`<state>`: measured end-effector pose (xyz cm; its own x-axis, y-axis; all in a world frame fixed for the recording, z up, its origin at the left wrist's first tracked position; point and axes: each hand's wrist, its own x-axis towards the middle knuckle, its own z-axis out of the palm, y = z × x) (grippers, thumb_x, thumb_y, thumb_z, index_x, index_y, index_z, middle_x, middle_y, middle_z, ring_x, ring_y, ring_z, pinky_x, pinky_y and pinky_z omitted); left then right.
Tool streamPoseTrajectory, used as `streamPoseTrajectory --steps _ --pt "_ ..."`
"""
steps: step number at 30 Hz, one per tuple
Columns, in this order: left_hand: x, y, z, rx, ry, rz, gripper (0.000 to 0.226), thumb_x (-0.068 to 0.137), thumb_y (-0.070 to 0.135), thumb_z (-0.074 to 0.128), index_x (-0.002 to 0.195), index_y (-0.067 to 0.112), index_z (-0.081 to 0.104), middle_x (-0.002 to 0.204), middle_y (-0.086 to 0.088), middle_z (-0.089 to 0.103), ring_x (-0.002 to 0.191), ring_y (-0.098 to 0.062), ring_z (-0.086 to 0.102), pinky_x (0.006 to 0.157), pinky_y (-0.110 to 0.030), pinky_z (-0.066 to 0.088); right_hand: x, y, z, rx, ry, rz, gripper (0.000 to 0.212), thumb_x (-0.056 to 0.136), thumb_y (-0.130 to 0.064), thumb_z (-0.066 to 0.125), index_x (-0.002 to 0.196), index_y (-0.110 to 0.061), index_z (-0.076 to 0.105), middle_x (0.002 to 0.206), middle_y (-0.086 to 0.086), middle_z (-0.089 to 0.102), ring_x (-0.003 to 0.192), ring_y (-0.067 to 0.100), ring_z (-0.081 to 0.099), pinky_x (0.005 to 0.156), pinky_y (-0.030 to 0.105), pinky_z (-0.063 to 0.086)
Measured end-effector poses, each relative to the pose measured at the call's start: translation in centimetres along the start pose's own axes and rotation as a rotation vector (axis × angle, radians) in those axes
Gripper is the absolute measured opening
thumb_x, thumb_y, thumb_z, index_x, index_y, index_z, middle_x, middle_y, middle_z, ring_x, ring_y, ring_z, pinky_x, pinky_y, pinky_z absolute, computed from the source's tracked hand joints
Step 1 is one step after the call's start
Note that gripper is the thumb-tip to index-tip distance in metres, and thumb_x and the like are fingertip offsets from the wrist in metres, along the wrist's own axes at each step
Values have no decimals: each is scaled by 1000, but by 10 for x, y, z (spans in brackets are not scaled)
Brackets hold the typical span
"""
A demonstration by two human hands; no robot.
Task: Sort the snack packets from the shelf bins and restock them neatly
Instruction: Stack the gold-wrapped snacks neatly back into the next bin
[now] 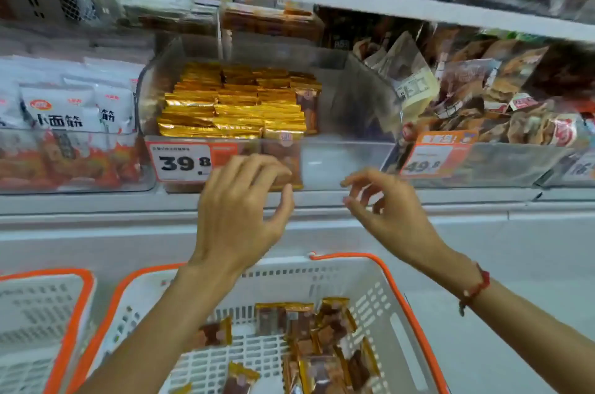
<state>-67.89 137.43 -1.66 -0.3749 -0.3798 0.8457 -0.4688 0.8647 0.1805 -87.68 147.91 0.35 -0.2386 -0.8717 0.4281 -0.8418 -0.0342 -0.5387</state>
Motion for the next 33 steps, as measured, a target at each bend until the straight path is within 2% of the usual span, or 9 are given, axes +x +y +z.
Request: streamPoseTrajectory --steps 6,9,11,14,19,22,25,29,33 --pt "-199 1 52 -16 -699 -337 31 70 18 83 95 30 71 98 10 69 90 -12 68 64 -24 55 -105 67 89 -330 -819 266 11 91 -19 56 86 -21 65 103 5 67 96 25 61 72 30 42" --pt "-281 -2 69 -35 -1156 -394 48 99 27 50 146 33 38 154 5 32 143 -16 31 111 -33 35 -148 103 142 -427 -860 346 21 93 -12 48 107 -15 62 125 10 59 118 31 52 83 34 44" --pt "-314 -10 68 9 -1362 -407 53 105 33 32 154 35 11 162 8 3 150 -19 5 120 -38 15 -164 127 169 -580 -852 277 42 89 -13 47 132 -15 50 146 12 41 139 31 31 104 38 36" --pt "-345 -25 59 59 -1475 -401 58 106 36 28 153 37 -7 159 10 -16 150 -20 1 120 -39 17 -169 147 185 -764 -882 161 58 93 -21 51 147 -9 32 155 12 26 146 31 16 116 43 20" --pt "-325 -23 72 47 -1402 -539 45 104 37 34 149 33 31 159 2 19 147 -22 15 118 -41 20 -162 168 195 -675 -771 148 21 91 -28 60 109 -19 66 110 9 67 102 29 62 82 37 50" --pt "-283 -3 90 -300 -1196 -1004 40 100 47 39 132 28 53 144 3 48 123 -19 52 101 -36 43 -150 149 182 39 -642 607 14 96 -22 57 103 -13 65 95 6 70 85 20 65 74 33 49" --pt "-241 24 100 -870 -946 -1559 45 98 51 41 131 23 52 123 3 61 107 -17 60 95 -38 49 -143 121 176 717 -585 939 8 93 -22 62 97 -15 61 90 4 67 83 16 63 75 26 47" --pt "-219 30 91 -911 -591 -1665 43 96 53 41 125 22 51 114 2 58 108 -19 56 96 -40 46 -151 92 193 759 -432 740 10 87 -8 68 94 -6 61 88 16 73 75 20 71 68 26 56" --pt "-222 13 75 -999 -733 -1753 40 93 48 54 89 11 67 97 -15 70 89 -22 68 70 -29 56 -153 75 207 707 -581 653 19 92 -37 60 100 -26 73 96 1 75 92 14 70 88 31 54"
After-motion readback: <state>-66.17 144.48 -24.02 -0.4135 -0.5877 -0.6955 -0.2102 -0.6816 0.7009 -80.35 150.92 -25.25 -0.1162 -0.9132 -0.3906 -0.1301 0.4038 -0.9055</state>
